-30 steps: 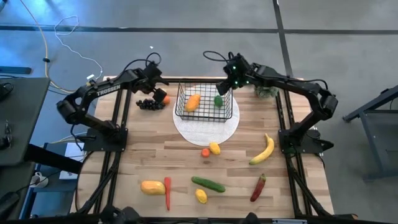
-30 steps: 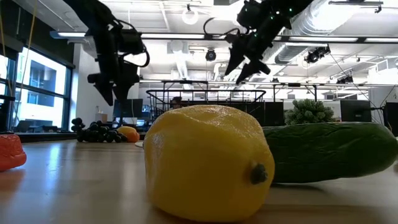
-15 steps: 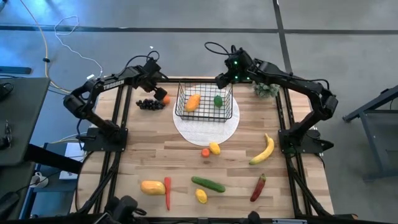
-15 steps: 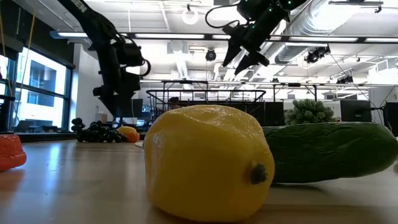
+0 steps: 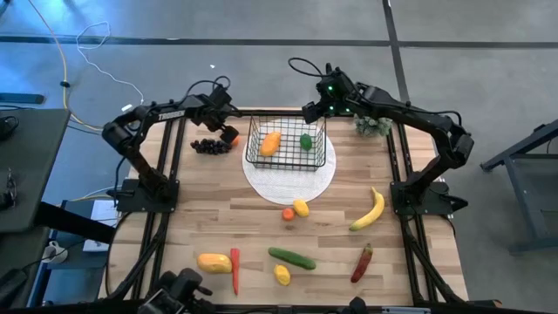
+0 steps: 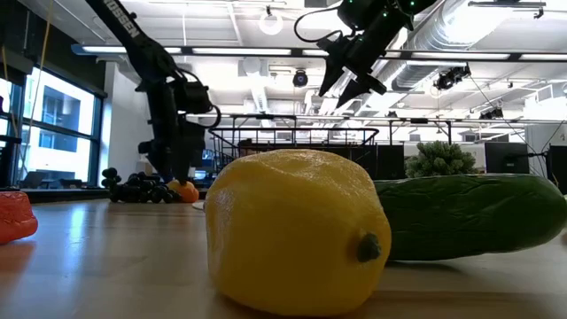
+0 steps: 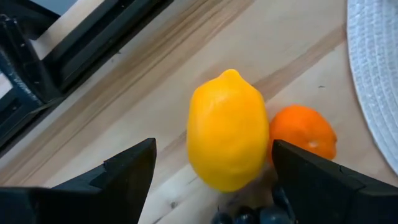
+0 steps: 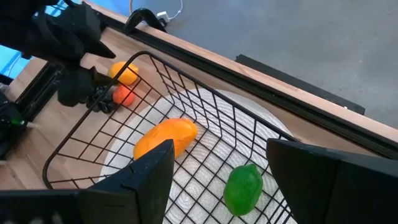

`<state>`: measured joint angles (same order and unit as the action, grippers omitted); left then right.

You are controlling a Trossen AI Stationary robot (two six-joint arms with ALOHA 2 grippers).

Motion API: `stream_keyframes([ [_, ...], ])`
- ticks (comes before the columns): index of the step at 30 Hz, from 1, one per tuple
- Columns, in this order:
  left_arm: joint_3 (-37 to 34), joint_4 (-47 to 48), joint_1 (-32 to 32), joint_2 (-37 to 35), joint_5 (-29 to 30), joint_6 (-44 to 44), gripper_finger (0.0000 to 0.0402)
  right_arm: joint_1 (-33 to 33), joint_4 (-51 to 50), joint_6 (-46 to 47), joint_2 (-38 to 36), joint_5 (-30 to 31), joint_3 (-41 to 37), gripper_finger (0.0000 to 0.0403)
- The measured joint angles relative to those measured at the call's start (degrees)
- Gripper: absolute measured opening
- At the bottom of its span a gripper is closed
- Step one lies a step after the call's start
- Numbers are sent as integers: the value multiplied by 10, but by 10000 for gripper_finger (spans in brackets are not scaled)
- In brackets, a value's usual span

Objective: Build produce basket
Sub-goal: Put the top yellow lemon into the wire basket

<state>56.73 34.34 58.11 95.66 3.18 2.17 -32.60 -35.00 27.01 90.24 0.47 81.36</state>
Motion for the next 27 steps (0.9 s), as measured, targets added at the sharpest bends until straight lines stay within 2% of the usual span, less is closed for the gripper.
stream_keyframes([
  [11,0,-12,0,35,0,1,303,0,0,9,0,0,0,236],
  [15,0,-15,0,35,3,11,265,0,0,13,0,2,0,236],
  [22,0,-22,0,35,10,36,154,0,0,15,0,5,0,236],
  [27,0,-22,0,35,11,36,145,0,0,14,0,5,0,236],
])
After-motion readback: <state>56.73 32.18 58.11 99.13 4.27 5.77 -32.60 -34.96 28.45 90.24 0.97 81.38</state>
